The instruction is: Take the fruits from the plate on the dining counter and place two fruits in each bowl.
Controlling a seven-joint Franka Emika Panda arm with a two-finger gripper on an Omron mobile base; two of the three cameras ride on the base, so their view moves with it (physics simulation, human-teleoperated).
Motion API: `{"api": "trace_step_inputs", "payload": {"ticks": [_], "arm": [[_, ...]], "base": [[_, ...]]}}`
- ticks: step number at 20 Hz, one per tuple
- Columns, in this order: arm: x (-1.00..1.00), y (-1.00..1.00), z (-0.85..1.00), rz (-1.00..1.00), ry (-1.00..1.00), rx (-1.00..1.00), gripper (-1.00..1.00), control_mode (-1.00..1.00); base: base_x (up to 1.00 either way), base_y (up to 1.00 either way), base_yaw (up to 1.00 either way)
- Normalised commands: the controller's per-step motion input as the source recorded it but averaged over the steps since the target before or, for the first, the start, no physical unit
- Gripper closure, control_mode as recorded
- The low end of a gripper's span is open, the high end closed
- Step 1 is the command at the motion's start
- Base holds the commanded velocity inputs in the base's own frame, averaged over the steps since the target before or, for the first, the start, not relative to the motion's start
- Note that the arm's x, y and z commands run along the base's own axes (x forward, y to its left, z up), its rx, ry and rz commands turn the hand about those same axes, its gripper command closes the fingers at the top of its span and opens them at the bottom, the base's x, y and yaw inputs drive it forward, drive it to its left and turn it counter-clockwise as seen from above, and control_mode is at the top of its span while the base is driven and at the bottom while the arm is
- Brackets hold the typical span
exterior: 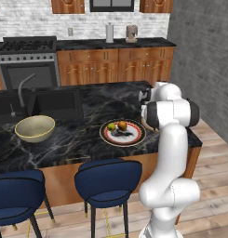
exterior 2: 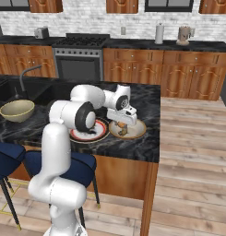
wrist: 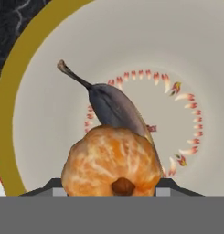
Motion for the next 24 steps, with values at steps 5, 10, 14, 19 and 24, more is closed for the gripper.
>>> {"api": "trace_step_inputs", "payload": {"ticks": [5,10,14,19,24], "arm": [[0.00,0.00,-0.28,-0.05,0.00,-0.04,1.00,-1.00],[0.00,0.00,-0.18,-0.01,0.00,-0.01,1.00,-1.00],[0.00,0.00,0.00,0.00,0.00,0.00,-1.00,-1.00],[0.00,0.00,0.00,0.00,0.00,0.00,-1.00,-1.00],[0.00,0.00,0.00,0.00,0.00,0.00,-1.00,-1.00]], "base": [[0.00,0.00,0.00],[0.00,0.00,0.00],[0.00,0.00,0.00],[0.00,0.00,0.00],[0.00,0.00,0.00]]}}
